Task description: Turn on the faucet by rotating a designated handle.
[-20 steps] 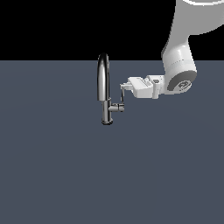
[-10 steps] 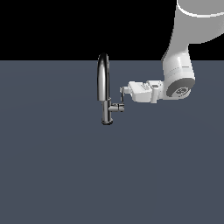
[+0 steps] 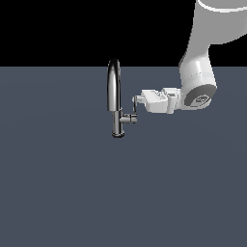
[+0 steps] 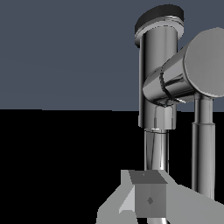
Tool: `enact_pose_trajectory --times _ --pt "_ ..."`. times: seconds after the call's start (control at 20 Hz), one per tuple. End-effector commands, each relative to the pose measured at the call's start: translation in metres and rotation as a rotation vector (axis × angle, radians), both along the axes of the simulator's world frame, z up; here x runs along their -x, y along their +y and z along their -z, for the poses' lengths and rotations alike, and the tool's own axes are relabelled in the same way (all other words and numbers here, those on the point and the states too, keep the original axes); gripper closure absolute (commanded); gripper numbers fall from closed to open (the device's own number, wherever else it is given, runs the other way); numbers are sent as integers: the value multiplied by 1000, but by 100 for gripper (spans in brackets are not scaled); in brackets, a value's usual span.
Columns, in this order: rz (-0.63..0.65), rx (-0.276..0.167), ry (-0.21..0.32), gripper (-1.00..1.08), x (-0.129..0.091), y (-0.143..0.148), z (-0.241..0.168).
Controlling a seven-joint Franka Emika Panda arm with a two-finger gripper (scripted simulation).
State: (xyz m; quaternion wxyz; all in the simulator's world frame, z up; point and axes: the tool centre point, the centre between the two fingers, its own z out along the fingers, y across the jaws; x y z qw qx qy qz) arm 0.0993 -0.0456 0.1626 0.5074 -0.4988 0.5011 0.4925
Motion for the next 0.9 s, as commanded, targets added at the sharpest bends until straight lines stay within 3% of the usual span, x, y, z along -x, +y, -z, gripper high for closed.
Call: enact_pose_trajectory --times 0.0,0.85 --pt "0 0 0 108 5 0 -1" --pt "0 0 0 108 47 1 -5"
